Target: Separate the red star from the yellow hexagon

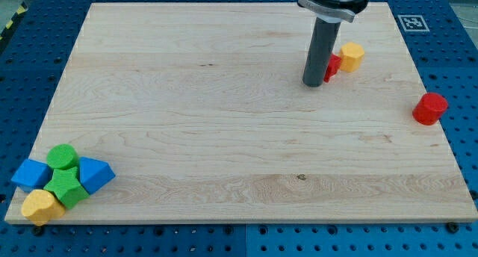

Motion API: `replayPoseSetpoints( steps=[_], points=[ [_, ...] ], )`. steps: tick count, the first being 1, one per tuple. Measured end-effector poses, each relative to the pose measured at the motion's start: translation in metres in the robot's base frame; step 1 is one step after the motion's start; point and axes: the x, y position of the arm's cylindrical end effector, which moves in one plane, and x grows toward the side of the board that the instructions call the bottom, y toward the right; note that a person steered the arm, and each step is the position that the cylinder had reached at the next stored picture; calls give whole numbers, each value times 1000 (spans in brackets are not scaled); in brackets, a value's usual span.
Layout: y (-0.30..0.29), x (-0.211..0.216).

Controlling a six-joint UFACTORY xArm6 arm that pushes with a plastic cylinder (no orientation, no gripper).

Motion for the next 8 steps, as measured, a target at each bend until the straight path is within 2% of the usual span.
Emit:
replayPoseSetpoints(
  steps=[2,4,7,8],
  points=[
    [30,2],
    [51,25],
    [57,-59],
    [57,-67]
  ],
)
